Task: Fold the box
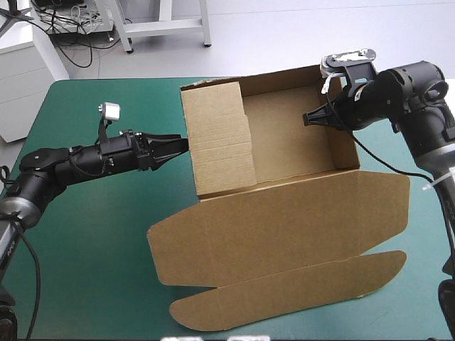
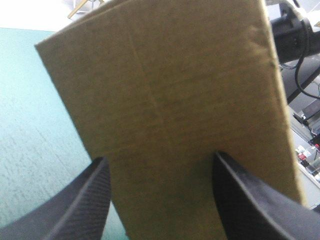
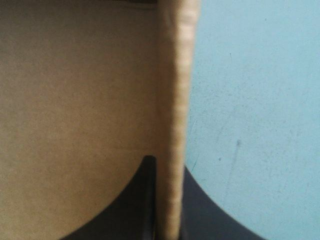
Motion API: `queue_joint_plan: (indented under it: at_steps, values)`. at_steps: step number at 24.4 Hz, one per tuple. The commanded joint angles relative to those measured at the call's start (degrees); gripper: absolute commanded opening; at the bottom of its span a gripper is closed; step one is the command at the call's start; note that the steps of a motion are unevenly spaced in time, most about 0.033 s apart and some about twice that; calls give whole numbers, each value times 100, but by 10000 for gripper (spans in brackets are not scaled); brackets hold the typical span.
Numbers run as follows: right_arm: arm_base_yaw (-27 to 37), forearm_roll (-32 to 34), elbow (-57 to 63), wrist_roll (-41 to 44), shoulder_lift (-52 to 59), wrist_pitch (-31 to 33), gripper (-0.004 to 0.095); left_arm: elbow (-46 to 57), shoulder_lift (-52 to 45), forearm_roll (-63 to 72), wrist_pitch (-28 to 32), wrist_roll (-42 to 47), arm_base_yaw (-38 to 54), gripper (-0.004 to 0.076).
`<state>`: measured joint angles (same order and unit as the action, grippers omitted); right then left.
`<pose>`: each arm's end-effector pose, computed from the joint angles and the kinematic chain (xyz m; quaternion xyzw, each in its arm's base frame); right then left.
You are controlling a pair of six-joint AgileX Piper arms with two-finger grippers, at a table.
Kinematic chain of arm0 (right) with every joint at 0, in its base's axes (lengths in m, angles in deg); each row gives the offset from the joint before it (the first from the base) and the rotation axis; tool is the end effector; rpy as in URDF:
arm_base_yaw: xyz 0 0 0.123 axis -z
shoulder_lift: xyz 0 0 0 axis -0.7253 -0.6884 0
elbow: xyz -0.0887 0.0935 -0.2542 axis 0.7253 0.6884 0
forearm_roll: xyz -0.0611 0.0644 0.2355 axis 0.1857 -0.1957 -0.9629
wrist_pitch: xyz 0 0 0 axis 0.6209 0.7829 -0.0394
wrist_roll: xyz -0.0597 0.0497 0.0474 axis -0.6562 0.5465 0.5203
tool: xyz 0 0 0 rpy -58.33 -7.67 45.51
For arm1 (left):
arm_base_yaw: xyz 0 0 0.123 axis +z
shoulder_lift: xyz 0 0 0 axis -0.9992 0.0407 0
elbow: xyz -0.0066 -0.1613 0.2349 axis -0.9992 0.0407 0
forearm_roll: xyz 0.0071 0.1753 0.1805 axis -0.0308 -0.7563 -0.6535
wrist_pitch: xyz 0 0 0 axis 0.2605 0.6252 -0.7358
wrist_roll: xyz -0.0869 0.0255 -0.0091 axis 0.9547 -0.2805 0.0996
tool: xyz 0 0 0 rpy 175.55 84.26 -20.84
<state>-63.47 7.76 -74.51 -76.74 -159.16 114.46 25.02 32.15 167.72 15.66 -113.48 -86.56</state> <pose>0.3003 0.0927 0.4467 -0.1257 0.9322 0.0602 0.3340 0.2705 -0.0789 0.3503 0.1757 0.7162 -0.5408 0.4047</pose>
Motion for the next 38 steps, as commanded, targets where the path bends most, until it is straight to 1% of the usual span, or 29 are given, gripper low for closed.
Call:
queue_joint_plan:
  at_steps: [1,12,16,21,26,28,31,34,35,36,38]
  values:
    - [7,-162,-149,4,245,50,-20,-289,-232,546,-307,236,-45,427]
    - [7,-142,-149,-11,235,50,-18,-502,-248,518,-551,592,-45,428]
    - [7,-104,-149,-11,235,50,-18,-502,-344,364,-510,699,-45,428]
    - [7,-104,-149,-11,235,50,-18,-502,-473,286,-276,805,-45,428]
    - [7,-104,-149,-11,235,50,-18,-502,-518,84,-246,927,-45,428]
    - [-4,-130,-149,-11,235,50,-18,-502,-530,-252,36,1217,-45,428]
    - [-118,-204,-149,51,235,50,-12,-512,-530,-964,775,1662,-266,427]
    - [-551,346,-149,428,190,41,-12,-582,-530,-1676,1755,2047,-898,427]
    - [-679,437,-149,485,165,25,-12,-685,-530,-2092,2069,2375,-1151,427]
    - [-798,421,-149,532,123,-21,-12,-866,-519,-2838,2434,2962,-1442,427]
    - [-916,414,-149,636,65,-94,-12,-1101,-519,-3831,2767,3839,-1748,426]
